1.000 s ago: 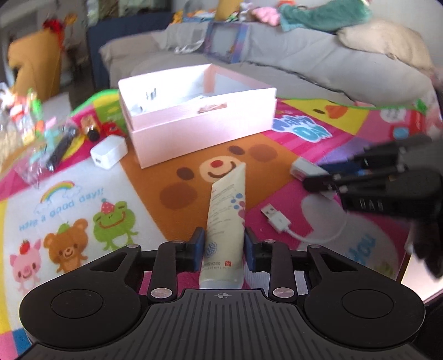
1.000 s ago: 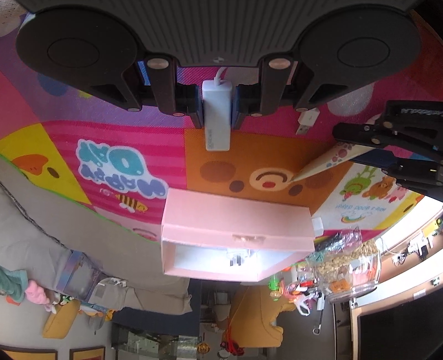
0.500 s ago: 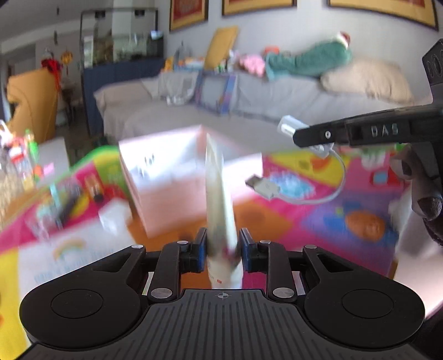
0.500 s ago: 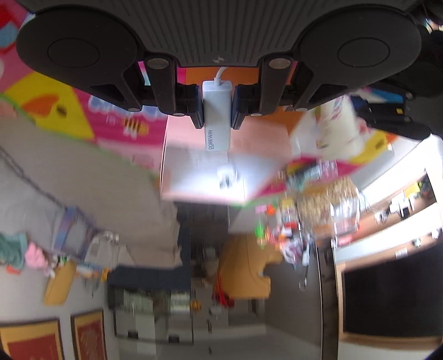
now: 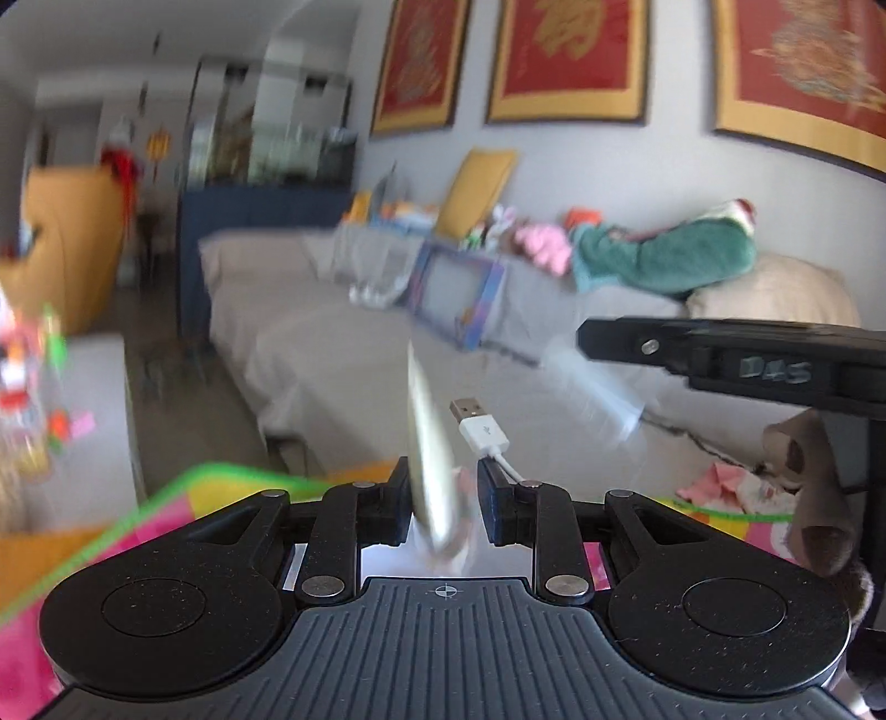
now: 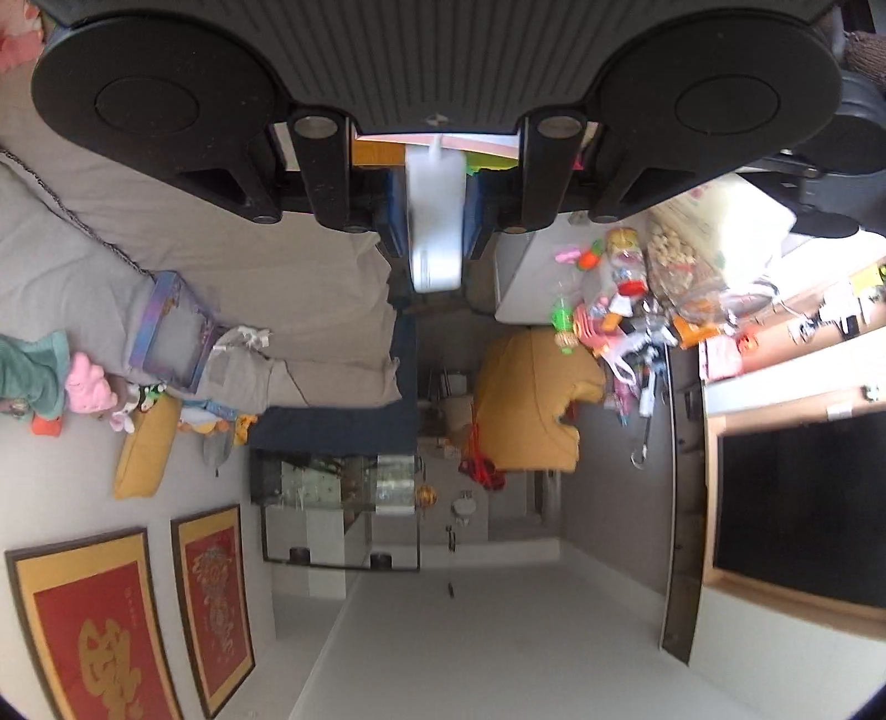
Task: Organize rigid objects
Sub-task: 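Lift the cream tube and USB hub into the pink box and open both grippers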
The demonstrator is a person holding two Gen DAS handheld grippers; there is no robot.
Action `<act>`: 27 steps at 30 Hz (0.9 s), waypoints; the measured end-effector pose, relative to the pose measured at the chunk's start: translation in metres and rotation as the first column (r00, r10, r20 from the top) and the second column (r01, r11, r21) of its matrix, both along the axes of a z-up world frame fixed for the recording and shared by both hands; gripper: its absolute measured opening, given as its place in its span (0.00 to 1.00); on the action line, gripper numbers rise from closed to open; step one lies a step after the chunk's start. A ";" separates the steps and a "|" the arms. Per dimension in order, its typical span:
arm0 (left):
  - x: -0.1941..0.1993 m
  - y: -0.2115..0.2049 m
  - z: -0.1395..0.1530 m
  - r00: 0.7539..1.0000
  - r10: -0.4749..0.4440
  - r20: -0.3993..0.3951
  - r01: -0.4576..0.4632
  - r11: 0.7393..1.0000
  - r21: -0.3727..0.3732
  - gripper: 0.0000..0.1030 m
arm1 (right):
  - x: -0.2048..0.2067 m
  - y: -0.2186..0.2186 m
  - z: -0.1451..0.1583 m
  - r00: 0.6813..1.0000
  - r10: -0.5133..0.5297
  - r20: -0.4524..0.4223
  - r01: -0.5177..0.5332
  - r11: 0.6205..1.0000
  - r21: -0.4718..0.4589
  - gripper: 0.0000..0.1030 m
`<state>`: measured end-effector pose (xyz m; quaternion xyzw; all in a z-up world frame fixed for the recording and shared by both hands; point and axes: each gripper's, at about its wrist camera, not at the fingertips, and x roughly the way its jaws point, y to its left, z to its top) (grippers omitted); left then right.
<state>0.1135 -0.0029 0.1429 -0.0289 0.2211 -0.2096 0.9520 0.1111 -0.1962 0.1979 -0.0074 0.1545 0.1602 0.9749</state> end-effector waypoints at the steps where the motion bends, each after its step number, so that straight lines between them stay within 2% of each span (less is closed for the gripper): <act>1: 0.004 0.004 -0.007 1.000 0.001 -0.022 -0.002 1.000 -0.007 0.27 | 0.005 0.000 -0.002 1.000 -0.007 -0.014 0.007 1.000 0.006 0.49; 2: 0.006 0.008 -0.013 0.999 0.000 -0.035 0.000 1.000 -0.014 0.27 | 0.007 -0.002 -0.006 1.000 -0.014 -0.021 0.014 1.000 0.016 0.55; 5: 0.001 0.030 -0.034 0.998 0.025 -0.051 -0.026 0.999 -0.029 0.27 | 0.011 -0.007 -0.022 0.999 -0.022 -0.047 0.024 0.999 0.029 0.58; 8: -0.004 0.059 -0.053 0.992 0.092 -0.083 -0.097 0.993 -0.067 0.27 | 0.020 0.000 -0.039 0.994 -0.028 -0.102 0.028 1.000 0.000 0.59; 11: -0.010 0.097 -0.070 0.975 0.190 -0.114 -0.203 0.972 -0.118 0.27 | 0.024 0.012 -0.054 0.990 -0.004 -0.140 0.000 1.000 -0.030 0.59; 14: -0.010 0.126 -0.087 0.956 0.236 -0.172 -0.258 0.959 -0.121 0.27 | 0.024 0.028 -0.072 0.984 0.053 -0.168 -0.066 0.995 -0.073 0.59; 16: -0.009 0.135 -0.098 0.951 0.231 -0.207 -0.255 0.962 -0.098 0.27 | 0.019 0.043 -0.085 0.982 0.064 -0.175 -0.087 0.988 -0.130 0.59; 20: -0.011 0.133 -0.115 0.961 0.169 -0.218 -0.183 0.982 -0.045 0.27 | 0.003 0.065 -0.104 0.974 0.099 -0.202 -0.138 0.972 -0.190 0.59; 25: 0.003 0.120 -0.123 0.967 0.131 -0.220 -0.151 0.986 -0.075 0.27 | -0.022 0.075 -0.115 0.959 0.160 -0.232 -0.210 0.955 -0.210 0.59; 27: 0.010 0.114 -0.125 0.971 0.091 -0.223 -0.108 0.992 -0.067 0.27 | -0.028 0.080 -0.117 0.959 0.164 -0.233 -0.219 0.947 -0.235 0.59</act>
